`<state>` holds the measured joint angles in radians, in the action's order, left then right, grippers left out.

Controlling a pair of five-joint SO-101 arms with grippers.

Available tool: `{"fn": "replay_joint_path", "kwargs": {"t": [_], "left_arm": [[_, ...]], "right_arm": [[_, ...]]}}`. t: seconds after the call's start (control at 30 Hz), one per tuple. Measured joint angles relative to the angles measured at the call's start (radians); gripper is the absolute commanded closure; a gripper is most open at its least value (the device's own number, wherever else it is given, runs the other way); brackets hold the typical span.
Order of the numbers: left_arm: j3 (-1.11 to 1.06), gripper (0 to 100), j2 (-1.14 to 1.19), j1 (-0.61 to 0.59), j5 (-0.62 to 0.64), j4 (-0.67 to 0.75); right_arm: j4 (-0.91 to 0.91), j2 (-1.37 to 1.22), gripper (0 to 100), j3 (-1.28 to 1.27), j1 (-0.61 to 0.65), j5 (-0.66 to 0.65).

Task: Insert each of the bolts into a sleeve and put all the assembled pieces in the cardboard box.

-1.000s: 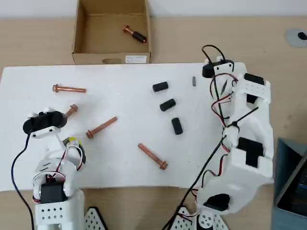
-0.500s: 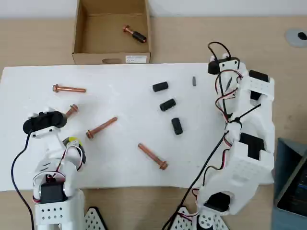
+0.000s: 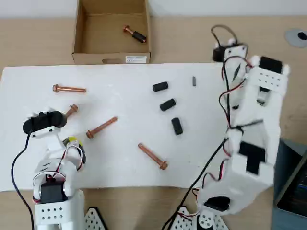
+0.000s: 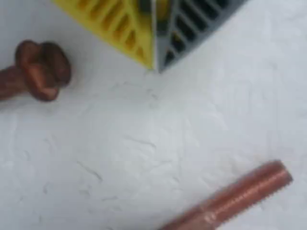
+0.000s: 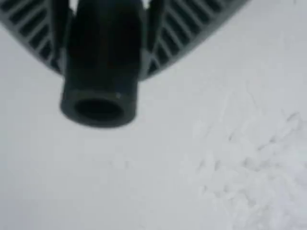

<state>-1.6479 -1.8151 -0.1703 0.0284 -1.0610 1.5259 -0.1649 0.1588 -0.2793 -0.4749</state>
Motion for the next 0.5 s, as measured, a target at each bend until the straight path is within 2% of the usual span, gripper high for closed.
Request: {"fn": "replay_joint_path", "kwargs": {"t": [0.23, 0.5], "left_arm": [[0.000, 100, 0.000, 0.000, 0.000, 0.000], [0.000, 100, 0.000, 0.000, 0.000, 0.000]], "right_arm": [[0.167, 0.269, 98.8, 0.012, 0.000, 0.002], [0.238, 0.603, 98.8, -0.092, 0.046, 0.066]]}}
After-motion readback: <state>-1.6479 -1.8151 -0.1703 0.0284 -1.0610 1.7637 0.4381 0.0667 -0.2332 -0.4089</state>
